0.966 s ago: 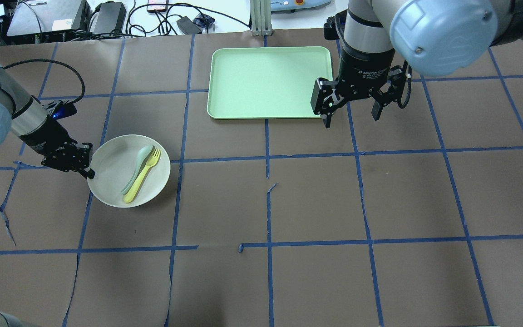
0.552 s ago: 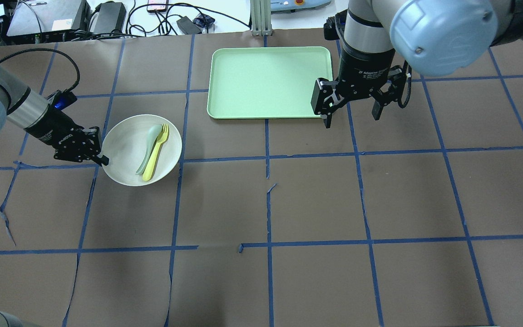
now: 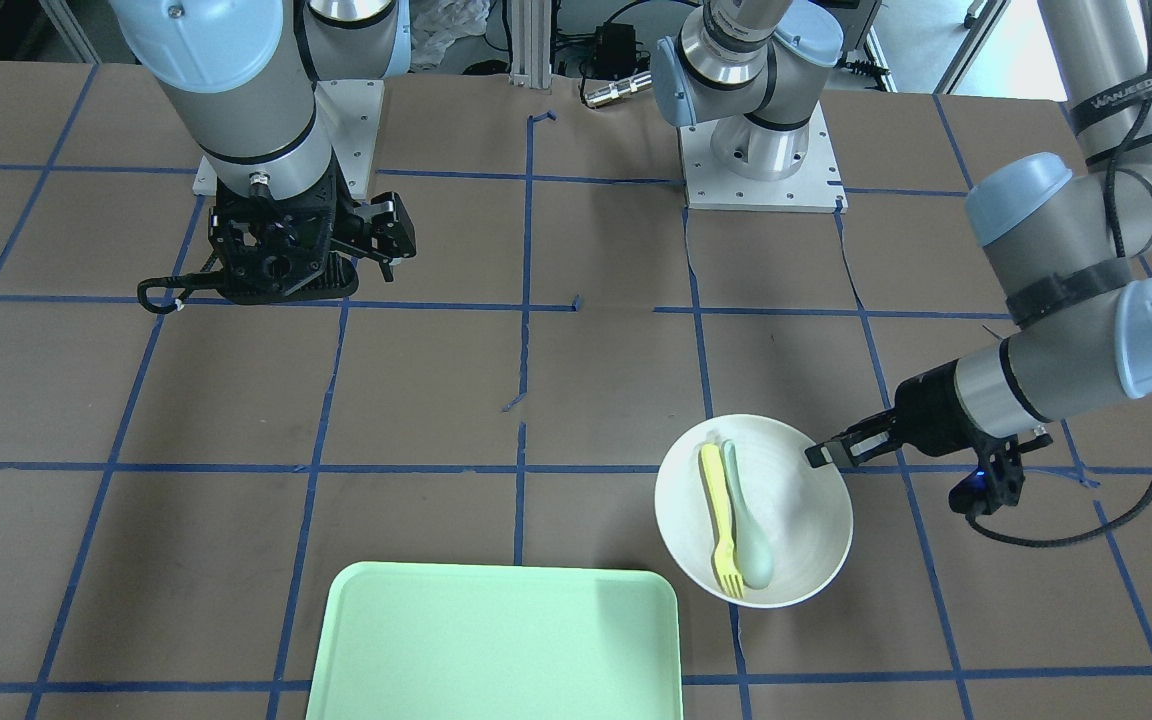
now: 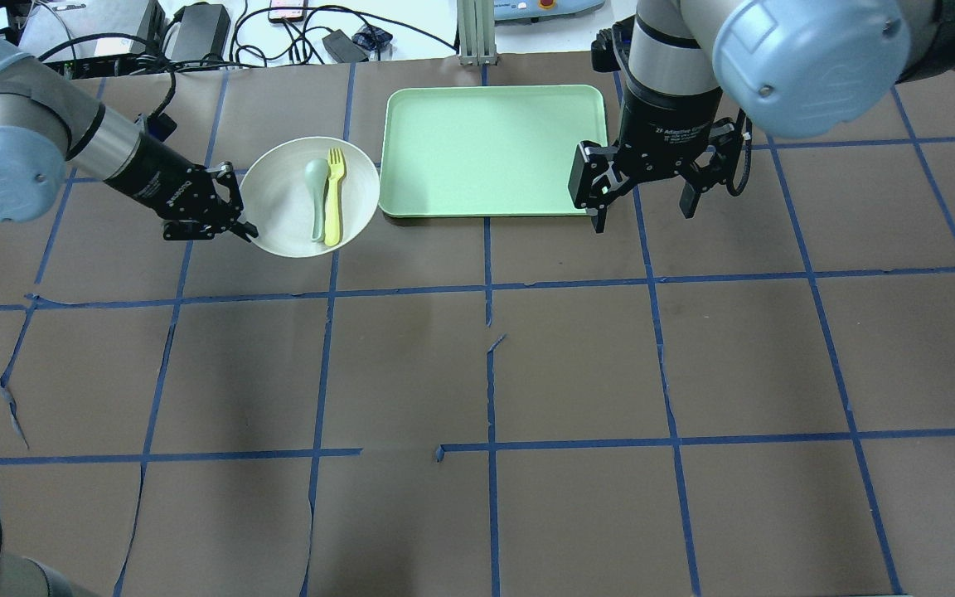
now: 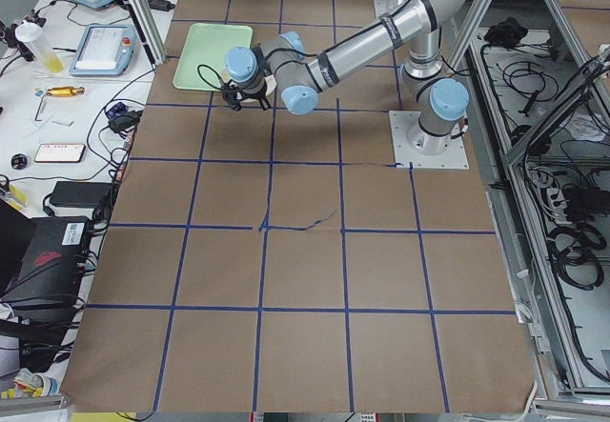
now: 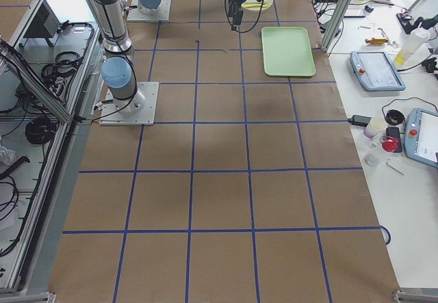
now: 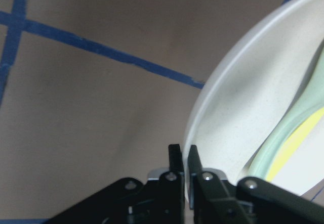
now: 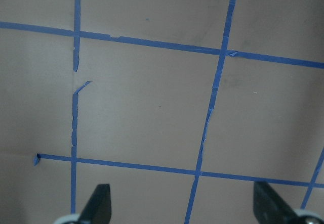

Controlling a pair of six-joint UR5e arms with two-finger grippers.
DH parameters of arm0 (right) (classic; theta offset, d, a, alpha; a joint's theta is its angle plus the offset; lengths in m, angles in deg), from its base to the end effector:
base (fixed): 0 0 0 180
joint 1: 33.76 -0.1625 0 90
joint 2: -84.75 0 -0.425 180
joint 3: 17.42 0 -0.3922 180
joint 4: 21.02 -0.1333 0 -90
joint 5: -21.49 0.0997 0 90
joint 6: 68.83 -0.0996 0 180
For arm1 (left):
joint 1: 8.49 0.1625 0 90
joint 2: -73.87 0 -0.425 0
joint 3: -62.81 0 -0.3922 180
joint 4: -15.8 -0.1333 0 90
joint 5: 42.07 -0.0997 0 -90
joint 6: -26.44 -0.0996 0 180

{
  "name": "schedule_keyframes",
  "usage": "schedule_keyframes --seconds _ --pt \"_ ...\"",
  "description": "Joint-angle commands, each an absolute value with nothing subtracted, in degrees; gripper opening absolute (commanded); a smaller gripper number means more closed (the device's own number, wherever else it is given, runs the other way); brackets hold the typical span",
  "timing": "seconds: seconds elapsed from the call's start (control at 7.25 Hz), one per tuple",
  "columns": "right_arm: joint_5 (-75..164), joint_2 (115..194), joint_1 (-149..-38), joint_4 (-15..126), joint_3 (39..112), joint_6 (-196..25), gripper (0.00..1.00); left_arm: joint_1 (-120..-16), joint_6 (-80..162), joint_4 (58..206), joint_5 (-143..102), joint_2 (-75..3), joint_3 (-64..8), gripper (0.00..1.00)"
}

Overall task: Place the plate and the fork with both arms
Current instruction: 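Carry the plate with the left gripper onto the light green tray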

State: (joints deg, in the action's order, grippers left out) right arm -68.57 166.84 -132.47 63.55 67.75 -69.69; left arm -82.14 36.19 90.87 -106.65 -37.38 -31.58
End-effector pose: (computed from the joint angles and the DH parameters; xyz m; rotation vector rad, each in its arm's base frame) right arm 0.2125 -0.5077 0.4491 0.2137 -3.1123 -0.2312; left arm -0.0032 -0.6146 0.2820 0.6605 -2.5986 -0.2160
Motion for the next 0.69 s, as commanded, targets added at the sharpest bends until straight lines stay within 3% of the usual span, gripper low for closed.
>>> schedule_keyframes --seconds 0.0,0.55 --pt "-68.69 166.84 -132.38 63.44 67.40 -69.62 1.00 -88.54 39.27 87.61 -104.99 -44.14 -22.93 0.00" --pt "-70.70 167.54 -132.11 63.00 66.69 -69.45 1.00 -96.27 53.92 80.31 -104.90 -56.97 -10.79 0.00"
